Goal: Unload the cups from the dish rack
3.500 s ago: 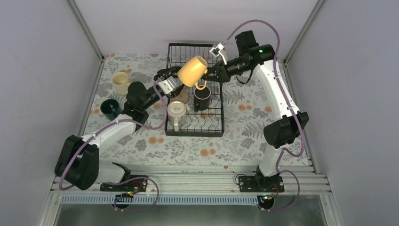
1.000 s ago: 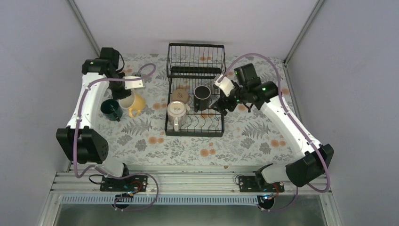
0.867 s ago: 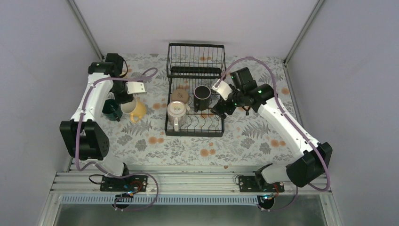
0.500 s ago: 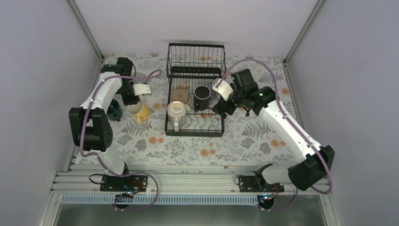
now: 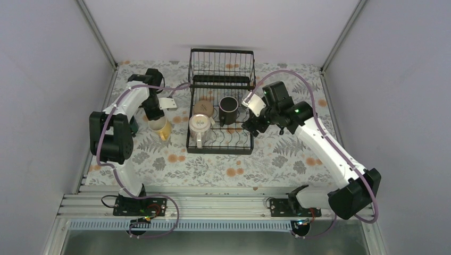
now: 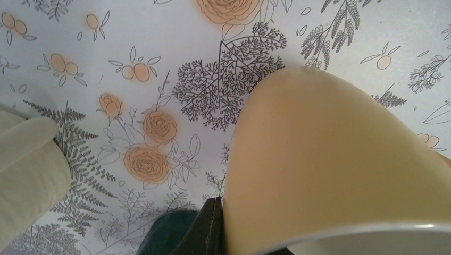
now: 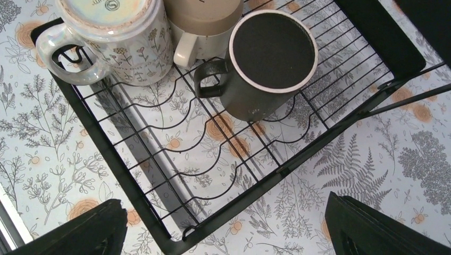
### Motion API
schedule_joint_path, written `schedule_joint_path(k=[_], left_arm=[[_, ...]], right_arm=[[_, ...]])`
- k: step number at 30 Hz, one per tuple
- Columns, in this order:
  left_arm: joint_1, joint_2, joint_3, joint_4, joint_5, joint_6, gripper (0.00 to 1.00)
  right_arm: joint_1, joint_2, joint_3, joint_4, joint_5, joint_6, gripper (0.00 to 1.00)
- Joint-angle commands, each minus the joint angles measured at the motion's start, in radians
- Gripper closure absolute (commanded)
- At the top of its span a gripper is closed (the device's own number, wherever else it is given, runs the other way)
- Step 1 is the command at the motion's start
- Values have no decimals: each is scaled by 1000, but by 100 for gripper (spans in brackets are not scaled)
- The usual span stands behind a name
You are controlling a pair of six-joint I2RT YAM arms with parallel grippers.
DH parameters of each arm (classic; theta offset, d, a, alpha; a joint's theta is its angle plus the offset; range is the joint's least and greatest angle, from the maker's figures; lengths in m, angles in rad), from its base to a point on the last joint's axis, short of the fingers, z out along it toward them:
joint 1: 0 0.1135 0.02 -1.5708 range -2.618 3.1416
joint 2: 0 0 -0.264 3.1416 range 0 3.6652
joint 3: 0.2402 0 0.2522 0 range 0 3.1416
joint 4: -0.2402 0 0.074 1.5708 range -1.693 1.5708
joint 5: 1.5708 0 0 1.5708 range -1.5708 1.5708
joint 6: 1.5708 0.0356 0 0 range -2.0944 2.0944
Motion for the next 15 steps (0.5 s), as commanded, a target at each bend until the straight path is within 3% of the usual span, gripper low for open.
schedule_joint_path(k=[1,15], left_arm=[[-3,-8,31,-38,-48,-30,98],[-13,5,35,-45,-97,-65,98]], right_arm=[[6,-31,-37,26,23,-2,4],[6,-70,-57,22,19,-2,4]])
